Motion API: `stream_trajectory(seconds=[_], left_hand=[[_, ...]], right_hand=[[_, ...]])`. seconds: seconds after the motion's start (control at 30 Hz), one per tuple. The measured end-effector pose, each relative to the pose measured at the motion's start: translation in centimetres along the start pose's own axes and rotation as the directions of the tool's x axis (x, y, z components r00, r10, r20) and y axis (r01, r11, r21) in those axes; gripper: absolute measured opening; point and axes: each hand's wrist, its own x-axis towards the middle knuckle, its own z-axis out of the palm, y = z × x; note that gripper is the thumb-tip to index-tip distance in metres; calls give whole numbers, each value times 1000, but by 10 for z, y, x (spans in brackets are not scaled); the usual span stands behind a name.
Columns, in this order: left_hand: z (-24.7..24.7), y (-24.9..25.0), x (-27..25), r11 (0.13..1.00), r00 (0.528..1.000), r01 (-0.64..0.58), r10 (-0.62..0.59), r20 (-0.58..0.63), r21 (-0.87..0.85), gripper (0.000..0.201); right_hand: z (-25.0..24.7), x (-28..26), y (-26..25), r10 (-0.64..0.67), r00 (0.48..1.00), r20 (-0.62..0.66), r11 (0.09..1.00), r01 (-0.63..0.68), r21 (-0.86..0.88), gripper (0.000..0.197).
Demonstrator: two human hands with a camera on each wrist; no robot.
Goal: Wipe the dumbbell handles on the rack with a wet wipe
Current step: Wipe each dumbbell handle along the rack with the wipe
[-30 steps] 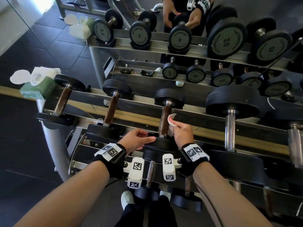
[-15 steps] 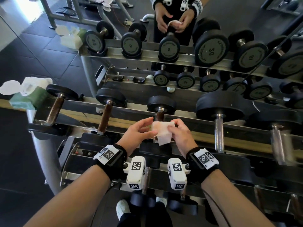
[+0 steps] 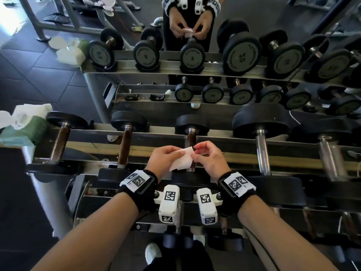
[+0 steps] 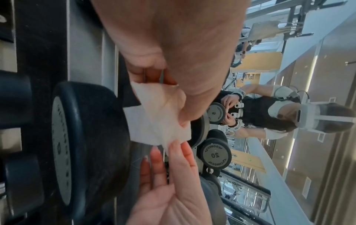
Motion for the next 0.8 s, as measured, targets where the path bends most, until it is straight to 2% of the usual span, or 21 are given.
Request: stream_trajectory(seconds=[0.07,0.17,0.37,0.5,0.6,0.8], left_hand=[[-10,-6,10,996,998,16,-11,-61,92,11],[-20,-16,29,987,988,86,-66,-140,136,11],[-4,-19,66,990,982,120,-107,-156,75,21],[10,-19,80,995,992,94,-91,-85,42,25],[15,-22,82,995,995,97,-97,-8,4,27],[17,-25,76,959,978,195,-174,116,-206,31]], right_hand=[[-3,-4,6,13,999,-39,1000,-12,15,22],[-11,-19,19,61,996,-72,995,-55,83,20],[-16,-42,39,116,990,-82,982,-102,156,22],[-13,-49,44,138,990,-16,964,-131,232,22],[-13,-52,48,139,990,-15,959,-131,251,22],[-15,-50,50,139,990,-13,968,-133,214,21]])
